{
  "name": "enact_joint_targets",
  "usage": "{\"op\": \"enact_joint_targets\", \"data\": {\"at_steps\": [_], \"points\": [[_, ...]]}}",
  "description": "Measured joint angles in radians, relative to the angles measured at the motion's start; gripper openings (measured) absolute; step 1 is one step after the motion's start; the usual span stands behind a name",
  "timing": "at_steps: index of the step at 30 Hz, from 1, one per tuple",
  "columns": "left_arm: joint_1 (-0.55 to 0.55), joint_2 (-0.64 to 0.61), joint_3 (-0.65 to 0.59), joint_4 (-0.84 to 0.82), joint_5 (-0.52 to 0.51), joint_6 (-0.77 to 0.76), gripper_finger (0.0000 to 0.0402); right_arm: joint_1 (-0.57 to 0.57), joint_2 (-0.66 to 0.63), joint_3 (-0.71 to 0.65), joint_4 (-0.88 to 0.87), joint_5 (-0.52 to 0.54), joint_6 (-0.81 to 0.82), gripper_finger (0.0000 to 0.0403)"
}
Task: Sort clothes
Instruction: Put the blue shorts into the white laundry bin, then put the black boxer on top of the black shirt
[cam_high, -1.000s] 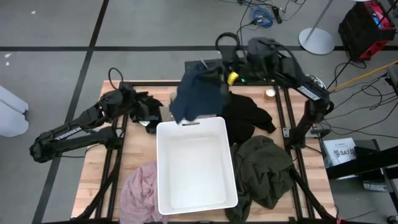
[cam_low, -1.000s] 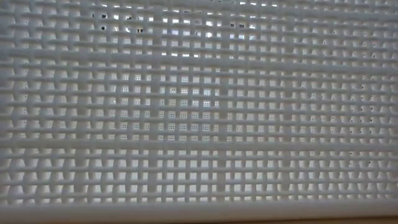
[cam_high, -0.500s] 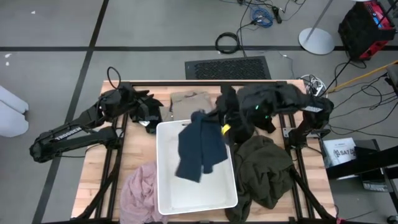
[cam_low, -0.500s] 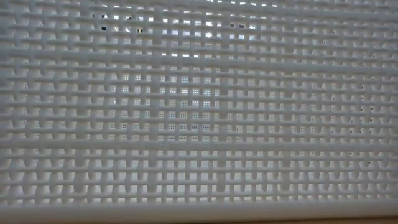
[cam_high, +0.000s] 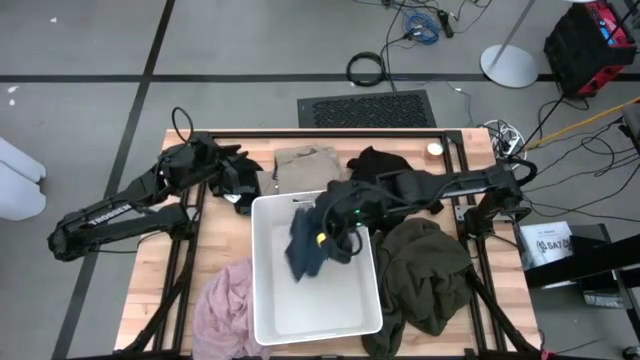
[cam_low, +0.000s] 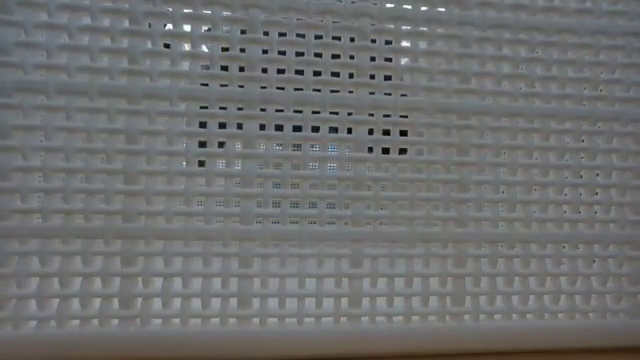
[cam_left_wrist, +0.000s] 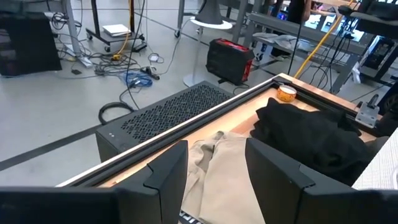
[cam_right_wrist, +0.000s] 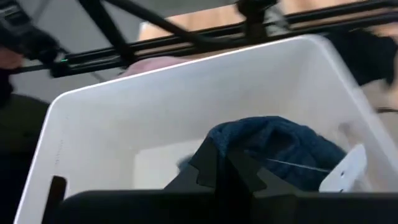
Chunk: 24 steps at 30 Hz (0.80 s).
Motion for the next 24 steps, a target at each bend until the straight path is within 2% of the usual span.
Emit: {"op": "enact_joint_targets", "data": {"at_steps": [3,8,17,24], "points": [[0.000,0.000,0.000,0.000,0.000,0.000,0.0171,-0.029,0.000,-0.093,0.102,-0.106,0.031,0.0000],[0.000,0.000,0.000,-0.009,0.000,0.000,0.0171,-0.066,0.000,-0.202,0.131,-0.246,0.106,0.0000],[0.000,0.002,0.000,-0.018,0.000,-0.001,0.0171,-0.074,-0.001,-0.233,0.127,-0.245,0.080,0.0020],[0.000,0.002,0.000,-0.019,0.000,-0.002,0.0171,-0.079,-0.002,-0.233,0.103,-0.240,0.050,0.0066]]}}
